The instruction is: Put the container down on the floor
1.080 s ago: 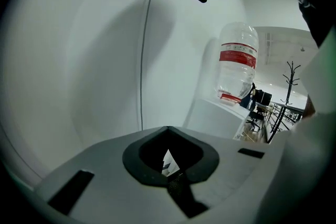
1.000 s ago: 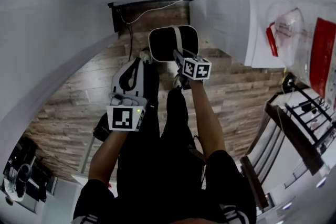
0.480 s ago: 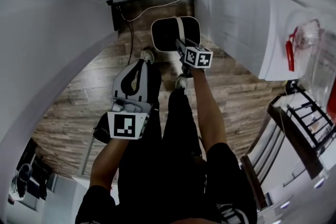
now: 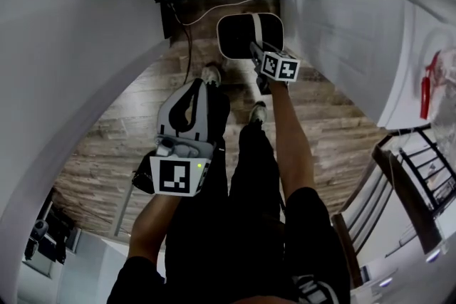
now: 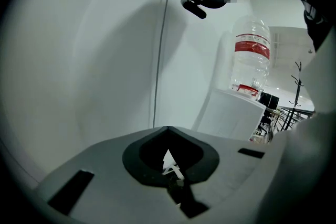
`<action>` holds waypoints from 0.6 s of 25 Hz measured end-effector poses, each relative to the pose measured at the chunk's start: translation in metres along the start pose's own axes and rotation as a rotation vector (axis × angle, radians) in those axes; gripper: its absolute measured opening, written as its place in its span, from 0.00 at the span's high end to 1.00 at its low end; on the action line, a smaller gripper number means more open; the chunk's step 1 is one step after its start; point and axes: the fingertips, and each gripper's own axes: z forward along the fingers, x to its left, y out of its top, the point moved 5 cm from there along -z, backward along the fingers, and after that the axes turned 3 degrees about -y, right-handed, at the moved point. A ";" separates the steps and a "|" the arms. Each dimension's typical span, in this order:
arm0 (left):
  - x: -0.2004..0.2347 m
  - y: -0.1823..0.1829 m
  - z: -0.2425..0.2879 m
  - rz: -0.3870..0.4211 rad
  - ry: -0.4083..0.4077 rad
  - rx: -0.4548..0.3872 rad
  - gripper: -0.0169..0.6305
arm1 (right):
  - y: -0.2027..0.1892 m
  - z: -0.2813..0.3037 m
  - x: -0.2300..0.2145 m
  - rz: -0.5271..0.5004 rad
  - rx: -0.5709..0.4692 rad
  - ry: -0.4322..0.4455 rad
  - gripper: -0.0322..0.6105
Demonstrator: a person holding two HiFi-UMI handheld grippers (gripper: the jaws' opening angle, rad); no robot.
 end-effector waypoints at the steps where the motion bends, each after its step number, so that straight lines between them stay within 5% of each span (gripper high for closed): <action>1: 0.003 -0.003 0.001 -0.003 0.007 0.000 0.93 | 0.001 0.005 -0.002 0.005 -0.004 0.001 0.78; 15: 0.031 -0.030 0.017 -0.018 0.069 -0.057 0.93 | 0.001 0.054 -0.025 -0.017 0.013 -0.042 0.78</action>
